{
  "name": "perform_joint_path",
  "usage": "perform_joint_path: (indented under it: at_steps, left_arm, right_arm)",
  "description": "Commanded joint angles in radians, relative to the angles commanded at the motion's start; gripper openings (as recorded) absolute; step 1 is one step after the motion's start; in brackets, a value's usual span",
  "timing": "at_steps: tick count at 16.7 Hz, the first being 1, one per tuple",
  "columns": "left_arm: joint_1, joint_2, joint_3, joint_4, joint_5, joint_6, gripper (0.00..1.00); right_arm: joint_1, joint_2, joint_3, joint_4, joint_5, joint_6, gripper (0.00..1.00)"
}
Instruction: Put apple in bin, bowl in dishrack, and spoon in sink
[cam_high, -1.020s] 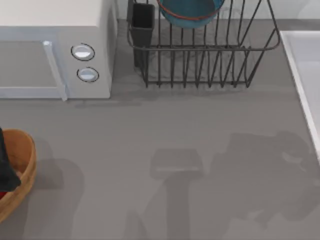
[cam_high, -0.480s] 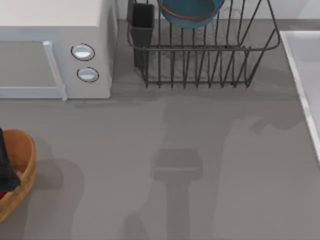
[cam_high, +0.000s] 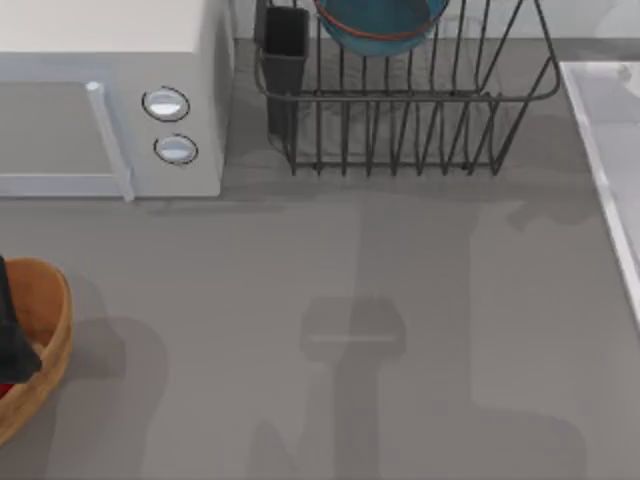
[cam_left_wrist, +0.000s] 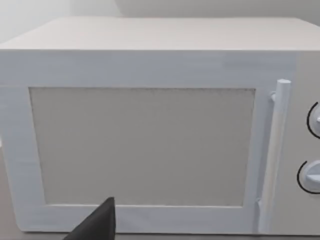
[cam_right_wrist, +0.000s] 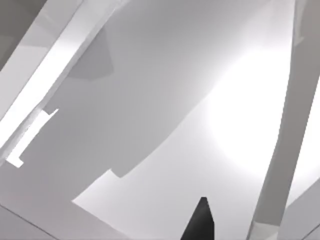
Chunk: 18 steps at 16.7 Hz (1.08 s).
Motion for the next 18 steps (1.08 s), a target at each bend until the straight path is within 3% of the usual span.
perform_joint_path:
  at_steps: [6,14,18]
  left_arm:
    - [0.0,0.0,0.0,0.0,0.0,0.0,1.0]
    - [0.0,0.0,0.0,0.0,0.0,0.0,1.0]
    - [0.0,0.0,0.0,0.0,0.0,0.0,1.0]
  right_arm:
    - [-0.006,-0.004,-0.019,0.015,0.0,0.001,0.0]
    - [0.002,-0.06,-0.285,0.222,-0.001,0.002,0.0]
    - [0.003,-0.065,-0.305,0.239,-0.001,0.002,0.0]
